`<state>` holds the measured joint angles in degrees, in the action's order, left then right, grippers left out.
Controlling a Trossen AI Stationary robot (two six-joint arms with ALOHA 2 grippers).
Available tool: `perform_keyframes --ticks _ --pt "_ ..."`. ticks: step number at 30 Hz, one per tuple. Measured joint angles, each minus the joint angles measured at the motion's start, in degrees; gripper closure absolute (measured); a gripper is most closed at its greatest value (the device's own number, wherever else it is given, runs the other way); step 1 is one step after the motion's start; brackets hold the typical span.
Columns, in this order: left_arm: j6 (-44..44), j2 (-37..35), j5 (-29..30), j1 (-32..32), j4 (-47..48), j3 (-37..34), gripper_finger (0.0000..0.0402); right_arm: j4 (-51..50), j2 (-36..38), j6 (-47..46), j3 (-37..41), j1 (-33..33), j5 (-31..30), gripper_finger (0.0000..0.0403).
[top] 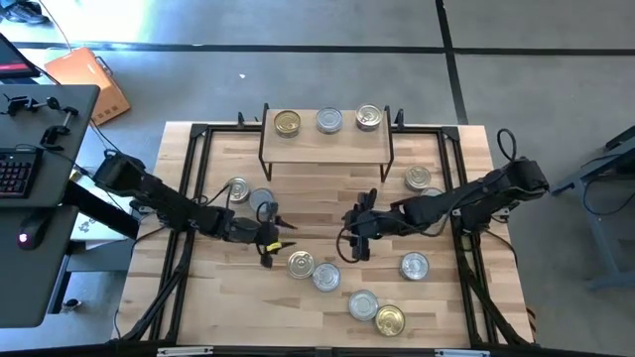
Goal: Stack canned seafood by type on shelf
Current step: Put the top right light green tuna can on the shelf aligned with the other light green can
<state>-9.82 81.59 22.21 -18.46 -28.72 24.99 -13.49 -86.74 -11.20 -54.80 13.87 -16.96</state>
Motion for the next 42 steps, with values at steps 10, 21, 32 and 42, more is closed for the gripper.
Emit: perform_keyframes --ticks 10,21,32,42 --pt "4.96 -3.57 5.05 0.04 8.83 -0.10 0.0171 -2.81 0.07 -0.63 0.72 0.04 -0.01 0.0163" --pt "4.63 -3.41 4.86 0.04 6.91 -0.11 0.0181 -46.04 0.28 -21.59 -5.57 0.05 1.63 0.0163" --pt "2.24 -3.39 4.42 0.05 4.31 -0.11 0.0181 -61.30 0.31 -37.75 4.69 -7.70 0.96 0.0202" --pt "2.10 -3.37 2.16 0.20 4.44 -0.11 0.0182 -56.47 0.28 -28.82 11.58 -20.00 2.98 0.0248"
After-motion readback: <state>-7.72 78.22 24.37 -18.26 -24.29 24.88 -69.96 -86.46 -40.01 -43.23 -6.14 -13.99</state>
